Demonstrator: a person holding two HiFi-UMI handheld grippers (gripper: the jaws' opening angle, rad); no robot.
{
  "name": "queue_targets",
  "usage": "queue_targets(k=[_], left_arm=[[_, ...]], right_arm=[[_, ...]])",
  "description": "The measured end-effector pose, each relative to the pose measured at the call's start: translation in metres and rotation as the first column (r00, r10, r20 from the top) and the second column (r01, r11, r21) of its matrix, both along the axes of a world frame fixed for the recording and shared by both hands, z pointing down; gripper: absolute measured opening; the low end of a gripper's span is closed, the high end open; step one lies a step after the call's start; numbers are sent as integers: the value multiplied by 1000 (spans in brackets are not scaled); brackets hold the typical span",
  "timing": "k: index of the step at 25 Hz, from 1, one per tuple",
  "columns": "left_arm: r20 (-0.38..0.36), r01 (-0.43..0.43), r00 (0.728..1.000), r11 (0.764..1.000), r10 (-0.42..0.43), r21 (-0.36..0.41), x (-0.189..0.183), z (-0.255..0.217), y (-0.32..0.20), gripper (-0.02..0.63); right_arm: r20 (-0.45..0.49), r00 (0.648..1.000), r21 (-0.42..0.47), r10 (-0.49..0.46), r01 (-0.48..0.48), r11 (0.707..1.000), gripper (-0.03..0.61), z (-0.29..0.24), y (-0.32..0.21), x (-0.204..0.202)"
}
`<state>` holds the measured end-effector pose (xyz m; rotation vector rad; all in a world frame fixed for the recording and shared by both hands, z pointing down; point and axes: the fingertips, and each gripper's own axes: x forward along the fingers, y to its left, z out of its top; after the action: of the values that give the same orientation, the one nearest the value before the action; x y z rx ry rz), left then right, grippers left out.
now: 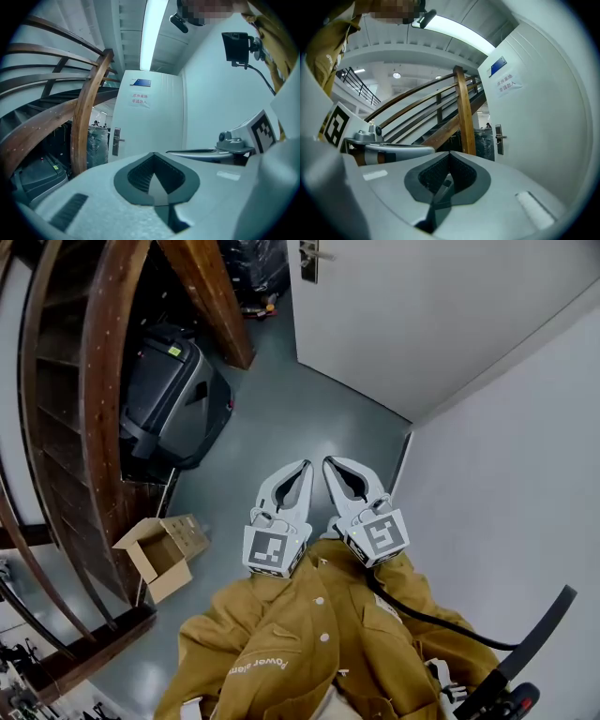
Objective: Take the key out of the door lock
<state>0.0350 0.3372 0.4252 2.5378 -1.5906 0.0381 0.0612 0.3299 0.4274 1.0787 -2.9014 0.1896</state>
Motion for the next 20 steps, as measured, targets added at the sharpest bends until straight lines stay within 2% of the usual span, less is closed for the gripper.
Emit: queue_targets(k=[1, 3, 10, 13, 15, 20], left_arm=[[-7, -4, 1000, 1000, 4, 10, 1, 0, 0, -3], [-25, -3, 1000, 999, 4, 35, 6, -6, -3, -3], [-6, 8, 1000, 1000, -8, 11, 27, -7, -18, -3], [-44, 33, 999, 998, -30, 58, 37, -17, -25, -3], [-48, 51, 998, 997, -48, 62, 39, -18, -29, -3], [-14, 77, 997, 997, -77, 5, 33, 3, -46, -3]], right_arm=[[14, 1000, -7, -5, 5, 1000, 3, -1, 1, 0], [15, 1000, -2, -6, 6, 1000, 102, -3, 0, 4], [-24, 1000, 31, 18, -17, 999, 43, -6, -18, 32], [-25, 999, 29, 25, -25, 999, 25, -5, -24, 49], [-37, 999, 39, 30, -28, 999, 21, -5, -30, 56], [-45, 999, 12, 21, -21, 1000, 12, 9, -53, 54]])
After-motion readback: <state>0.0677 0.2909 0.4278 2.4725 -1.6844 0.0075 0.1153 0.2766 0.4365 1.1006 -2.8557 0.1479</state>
